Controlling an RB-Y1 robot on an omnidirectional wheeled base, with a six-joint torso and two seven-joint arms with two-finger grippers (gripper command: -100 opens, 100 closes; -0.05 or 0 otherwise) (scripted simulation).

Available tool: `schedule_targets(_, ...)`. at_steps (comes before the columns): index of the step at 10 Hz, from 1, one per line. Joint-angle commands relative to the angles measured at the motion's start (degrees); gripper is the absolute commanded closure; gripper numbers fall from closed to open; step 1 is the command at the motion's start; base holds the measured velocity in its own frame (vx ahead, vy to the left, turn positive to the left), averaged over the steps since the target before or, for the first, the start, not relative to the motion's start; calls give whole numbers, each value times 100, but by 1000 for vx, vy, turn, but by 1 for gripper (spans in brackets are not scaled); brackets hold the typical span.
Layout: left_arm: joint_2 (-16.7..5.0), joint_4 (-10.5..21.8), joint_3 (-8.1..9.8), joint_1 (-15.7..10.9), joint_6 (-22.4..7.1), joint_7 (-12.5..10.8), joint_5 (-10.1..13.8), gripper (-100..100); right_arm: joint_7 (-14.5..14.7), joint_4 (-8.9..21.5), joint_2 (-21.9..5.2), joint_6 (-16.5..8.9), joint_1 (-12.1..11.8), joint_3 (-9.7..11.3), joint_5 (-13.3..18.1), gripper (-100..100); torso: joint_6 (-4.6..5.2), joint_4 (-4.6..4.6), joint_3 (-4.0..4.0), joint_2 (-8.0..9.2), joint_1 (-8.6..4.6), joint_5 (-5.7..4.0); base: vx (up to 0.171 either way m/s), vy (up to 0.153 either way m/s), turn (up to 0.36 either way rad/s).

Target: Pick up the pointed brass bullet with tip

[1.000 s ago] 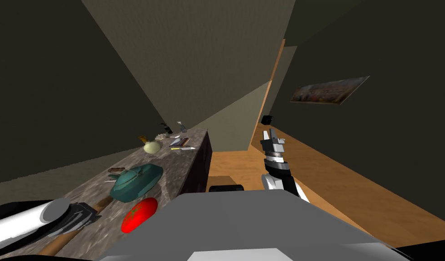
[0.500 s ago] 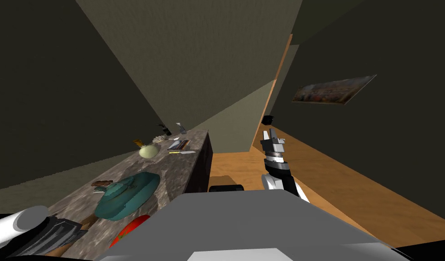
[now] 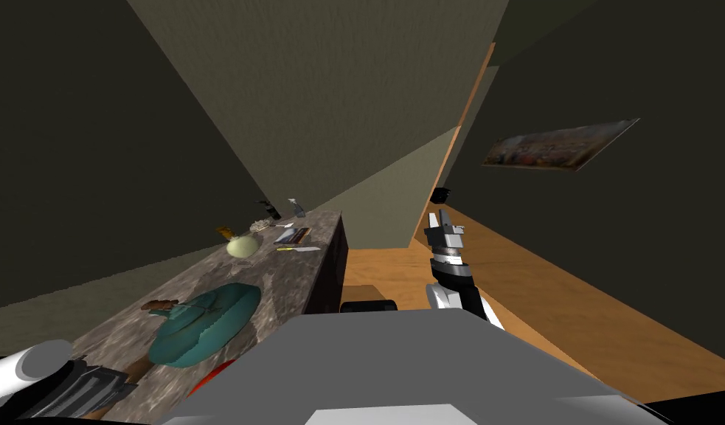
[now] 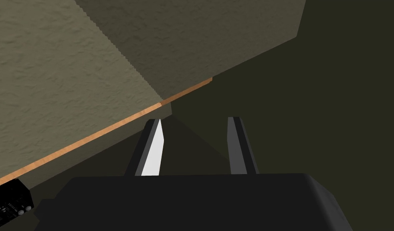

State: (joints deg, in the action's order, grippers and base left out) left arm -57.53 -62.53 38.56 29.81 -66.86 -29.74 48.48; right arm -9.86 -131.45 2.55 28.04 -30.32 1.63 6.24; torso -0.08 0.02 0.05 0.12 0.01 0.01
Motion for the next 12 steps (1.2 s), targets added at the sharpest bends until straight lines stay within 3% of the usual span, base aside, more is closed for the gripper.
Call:
schedule_targets(1,-9,266,-81,-286,49,99,-92,-100,0,0,0,0,0,0,0,0,0,0,0,0,0,0,0,-12,93)
schedule_targets(2,-9,266,-81,-366,49,99,-92,-100,0,0,0,0,1,1,0,0,7,0,1,1,-3,-1,-2,-8,-25)
schedule_targets(3,-32,547,-241,-609,131,276,-281,-100,0,0,0,0,1,1,0,0,8,0,0,0,-3,-2,-1,-5,150)
schedule_targets(5,-32,674,-241,-883,131,276,-281,-100,0,0,0,0,1,1,0,0,6,0,1,2,-3,-2,0,-7,59)
schedule_targets(6,-56,946,-402,-1104,212,453,-471,-100,0,0,0,0,1,1,0,0,8,0,0,1,-3,-2,0,-3,143)
schedule_targets(8,-56,1083,-402,-1400,212,453,-471,-100,0,0,0,0,1,1,0,0,6,0,1,1,-3,-2,0,-8,52)
schedule_targets(9,-79,1343,-562,-1586,293,630,-661,-100,0,0,0,0,1,1,0,0,8,0,0,1,-3,-3,2,-3,176)
schedule_targets(11,-79,1491,-562,-1917,293,630,-661,-100,0,0,0,0,1,1,0,0,-2,-3,1,5,10,14,0,-8,39)
schedule_targets(12,-103,1715,-722,-2058,374,807,-851,-100,0,0,0,0,1,1,0,0,1,-3,1,5,15,17,-2,-5,187)
